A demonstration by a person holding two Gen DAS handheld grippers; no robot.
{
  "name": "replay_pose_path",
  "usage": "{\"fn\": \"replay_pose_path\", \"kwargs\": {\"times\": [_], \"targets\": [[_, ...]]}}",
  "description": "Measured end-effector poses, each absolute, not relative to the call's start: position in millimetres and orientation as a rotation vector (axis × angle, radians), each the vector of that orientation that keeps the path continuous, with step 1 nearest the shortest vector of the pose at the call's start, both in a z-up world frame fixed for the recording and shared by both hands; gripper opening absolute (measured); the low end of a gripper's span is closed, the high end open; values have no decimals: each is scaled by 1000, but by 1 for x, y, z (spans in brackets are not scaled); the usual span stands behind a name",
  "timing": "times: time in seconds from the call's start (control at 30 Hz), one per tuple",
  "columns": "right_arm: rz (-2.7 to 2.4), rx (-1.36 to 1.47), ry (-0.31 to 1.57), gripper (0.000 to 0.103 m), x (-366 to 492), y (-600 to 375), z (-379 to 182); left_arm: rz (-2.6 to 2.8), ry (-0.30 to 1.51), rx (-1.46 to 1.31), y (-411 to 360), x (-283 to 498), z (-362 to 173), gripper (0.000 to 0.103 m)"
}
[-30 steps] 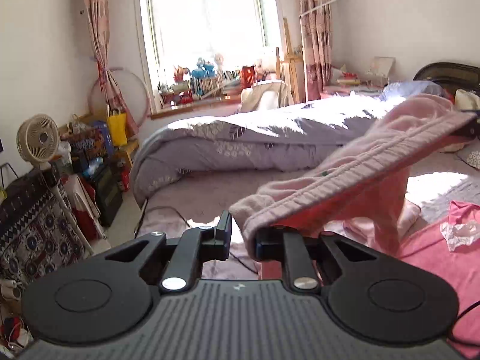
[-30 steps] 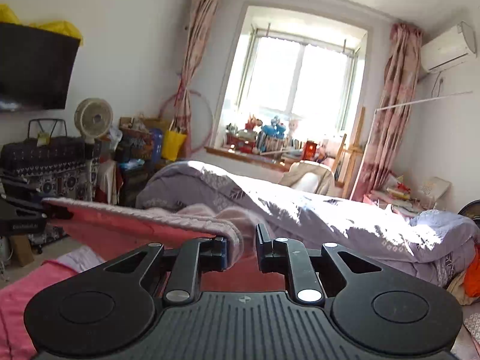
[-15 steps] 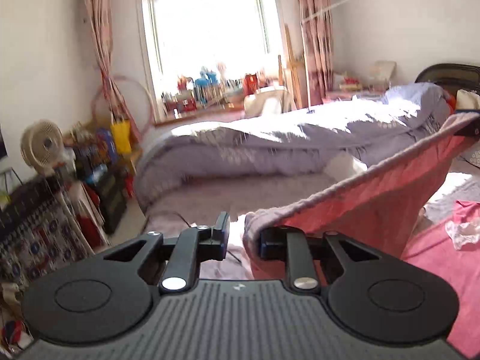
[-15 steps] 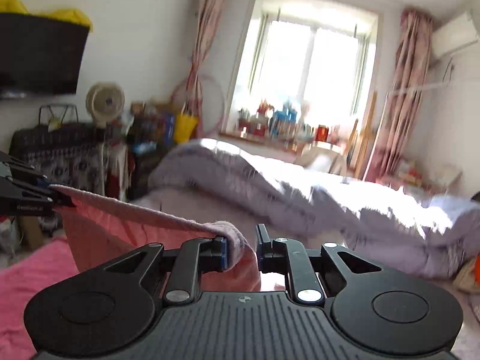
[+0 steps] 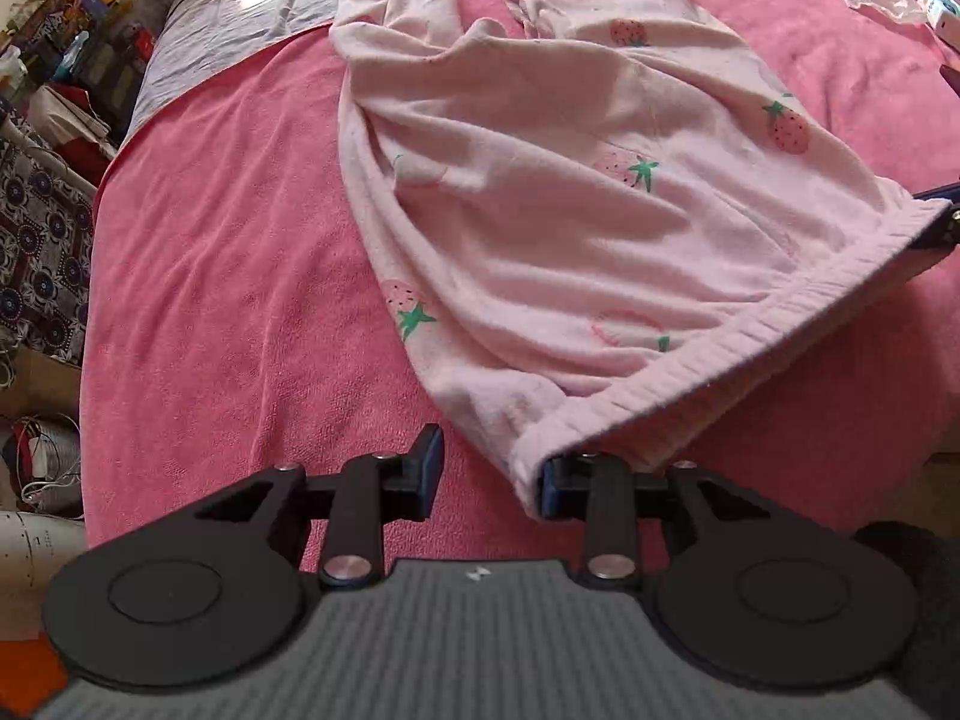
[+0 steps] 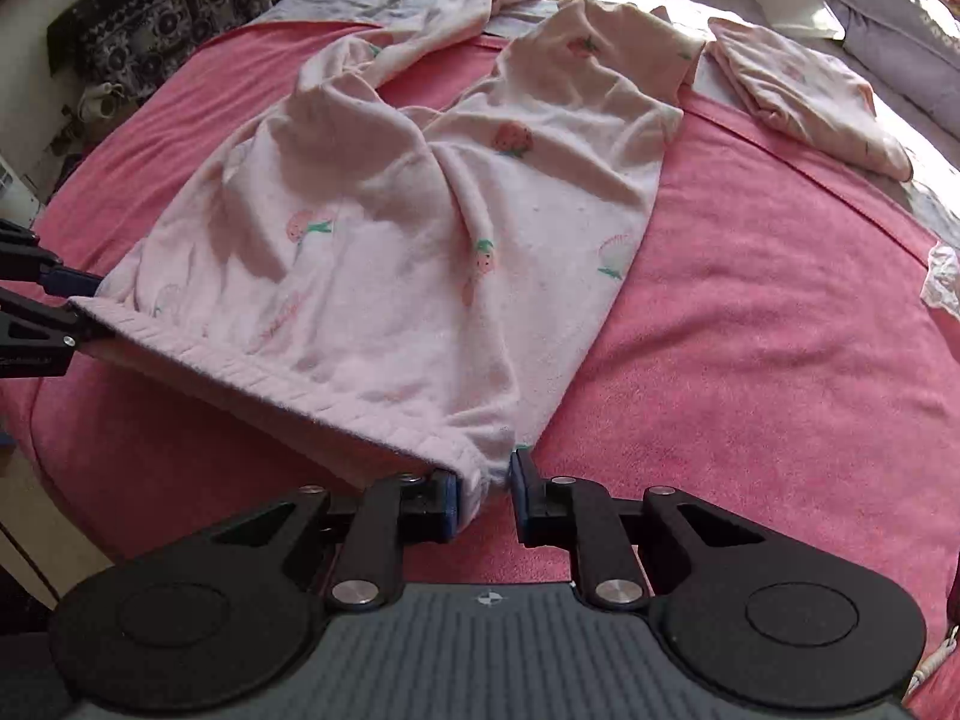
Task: Fold clothes
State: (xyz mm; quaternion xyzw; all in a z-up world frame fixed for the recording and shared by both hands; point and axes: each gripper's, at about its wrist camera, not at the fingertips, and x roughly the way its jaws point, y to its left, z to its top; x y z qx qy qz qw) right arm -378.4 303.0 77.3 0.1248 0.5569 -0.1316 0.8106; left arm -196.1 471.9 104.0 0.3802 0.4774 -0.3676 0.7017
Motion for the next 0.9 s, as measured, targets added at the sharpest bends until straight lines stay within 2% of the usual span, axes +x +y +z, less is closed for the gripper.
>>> {"fn": "replay_pose_path", "kwargs": {"times": [0.07,0.2,0.37,0.43,0.53,0.57,0.6,0.67,0.7,0.87,0.9], "targets": [[-252,250,1224,20,-387,315,68,-820,1053,855,476,-197,101,55],[-210,123,1255,24,-385,338,50,-824,1034,874,483,-199,96,72],[-182,86,1248,27,-387,344,53,-829,1010,897,493,-202,89,75],[-164,112,1244,33,-393,341,52,-831,1000,906,496,-203,86,77],[-161,125,1245,50,-393,330,49,-800,1036,866,496,-196,72,81],[-162,125,1250,61,-391,327,49,-788,1044,855,494,-193,70,85],[-163,126,1254,65,-390,323,50,-776,1046,853,493,-190,69,93],[-151,218,1248,67,-392,305,61,-767,1054,835,493,-185,67,97],[-144,270,1243,72,-393,296,67,-772,1061,815,495,-182,67,98],[-93,661,1212,78,-396,246,93,-771,1098,725,498,-173,63,103],[-82,702,1189,82,-396,241,94,-766,1100,714,498,-172,62,103]]}}
